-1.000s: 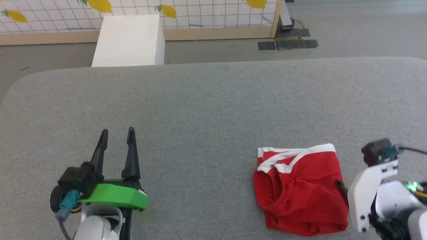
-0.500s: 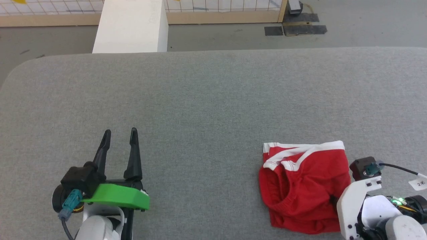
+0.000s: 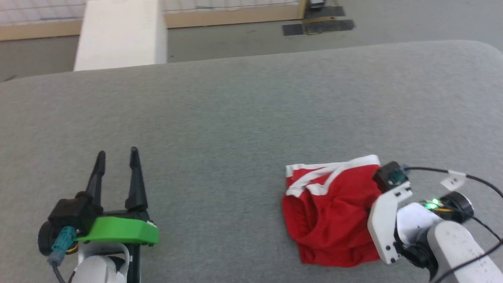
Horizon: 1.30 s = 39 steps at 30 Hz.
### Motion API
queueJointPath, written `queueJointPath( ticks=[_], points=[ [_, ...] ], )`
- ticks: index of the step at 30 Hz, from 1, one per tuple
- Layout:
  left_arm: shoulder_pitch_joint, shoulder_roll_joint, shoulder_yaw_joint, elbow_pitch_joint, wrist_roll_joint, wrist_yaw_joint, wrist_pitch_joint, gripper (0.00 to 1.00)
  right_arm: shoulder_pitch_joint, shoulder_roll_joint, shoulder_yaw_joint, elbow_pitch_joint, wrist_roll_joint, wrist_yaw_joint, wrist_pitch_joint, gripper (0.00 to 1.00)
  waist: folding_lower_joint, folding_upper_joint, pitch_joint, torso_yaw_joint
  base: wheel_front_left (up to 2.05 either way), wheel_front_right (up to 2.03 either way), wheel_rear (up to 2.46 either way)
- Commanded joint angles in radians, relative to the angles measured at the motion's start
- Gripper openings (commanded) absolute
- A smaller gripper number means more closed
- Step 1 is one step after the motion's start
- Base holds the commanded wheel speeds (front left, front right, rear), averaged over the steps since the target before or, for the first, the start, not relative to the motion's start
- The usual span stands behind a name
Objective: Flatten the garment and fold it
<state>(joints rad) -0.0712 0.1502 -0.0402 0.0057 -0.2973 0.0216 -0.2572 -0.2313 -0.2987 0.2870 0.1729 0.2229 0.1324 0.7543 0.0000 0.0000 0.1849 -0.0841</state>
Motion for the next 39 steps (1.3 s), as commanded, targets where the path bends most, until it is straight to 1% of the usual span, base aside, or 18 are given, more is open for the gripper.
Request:
queueJointPath(
  ticks=[1, 4, 8, 12, 14, 17, 22, 30, 37, 38, 39],
  points=[
    [0.009, 0.008, 0.007, -0.012, -0.001, 0.008, 0.002, 1.0, -0.036, -0.012, 0.033, 0.018, 0.032, -0.002, 0.003, 0.0, 0.0, 0.0, 0.039, -0.16, 0.0, 0.0, 0.0],
    [-0.008, 0.011, 0.014, -0.03, 0.0, 0.021, 0.009, 1.0, -0.11, -0.059, 0.111, 0.05, 0.08, -0.002, -0.01, 0.0, 0.0, 0.0, 0.066, -0.247, 0.0, 0.0, 0.0],
    [-0.04, 0.028, 0.021, -0.051, 0.008, 0.03, 0.023, 1.0, -0.208, -0.104, 0.173, 0.103, 0.117, -0.002, -0.059, 0.0, 0.0, 0.0, 0.104, -0.341, 0.0, 0.0, 0.0],
    [-0.06, 0.051, 0.037, -0.078, 0.019, 0.047, 0.042, 1.0, -0.299, -0.139, 0.201, 0.176, 0.139, -0.002, -0.141, 0.0, 0.0, 0.0, 0.146, -0.408, 0.0, 0.0, 0.0],
    [-0.068, 0.06, 0.045, -0.102, 0.026, 0.059, 0.053, 1.0, -0.341, -0.156, 0.2, 0.225, 0.148, -0.002, -0.181, 0.0, 0.0, 0.0, 0.173, -0.427, 0.0, 0.0, 0.0],
    [-0.082, 0.076, 0.053, -0.14, 0.039, 0.073, 0.073, 1.0, -0.398, -0.185, 0.191, 0.298, 0.145, -0.002, -0.242, 0.0, 0.0, 0.0, 0.218, -0.433, 0.0, 0.0, 0.0],
    [-0.096, 0.117, 0.074, -0.214, 0.075, 0.103, 0.125, 1.0, -0.482, -0.224, 0.158, 0.415, 0.126, -0.002, -0.353, 0.0, 0.0, 0.0, 0.305, -0.418, 0.0, 0.0, 0.0],
    [-0.066, 0.171, 0.118, -0.348, 0.111, 0.141, 0.216, 1.0, -0.594, -0.273, 0.068, 0.613, 0.064, -0.002, -0.46, 0.0, 0.0, 0.0, 0.401, -0.38, 0.0, 0.0, 0.0],
    [-0.021, 0.2, 0.157, -0.427, 0.119, 0.158, 0.267, 1.0, -0.682, -0.263, -0.048, 0.77, -0.014, -0.002, -0.536, 0.0, 0.0, 0.0, 0.427, -0.375, 0.0, 0.0, 0.0],
    [-0.016, 0.202, 0.16, -0.437, 0.119, 0.16, 0.273, 1.0, -0.692, -0.26, -0.065, 0.792, -0.03, -0.002, -0.549, 0.06, 0.0, 0.0, 0.428, -0.375, 0.0, 0.0, 0.0],
    [-0.012, 0.204, 0.162, -0.444, 0.119, 0.161, 0.277, 1.0, -0.7, -0.257, -0.083, 0.814, -0.046, -0.002, -0.559, 0.69, 0.0, 0.0, 0.427, -0.375, 0.0, 0.0, 0.0]
  ],
)
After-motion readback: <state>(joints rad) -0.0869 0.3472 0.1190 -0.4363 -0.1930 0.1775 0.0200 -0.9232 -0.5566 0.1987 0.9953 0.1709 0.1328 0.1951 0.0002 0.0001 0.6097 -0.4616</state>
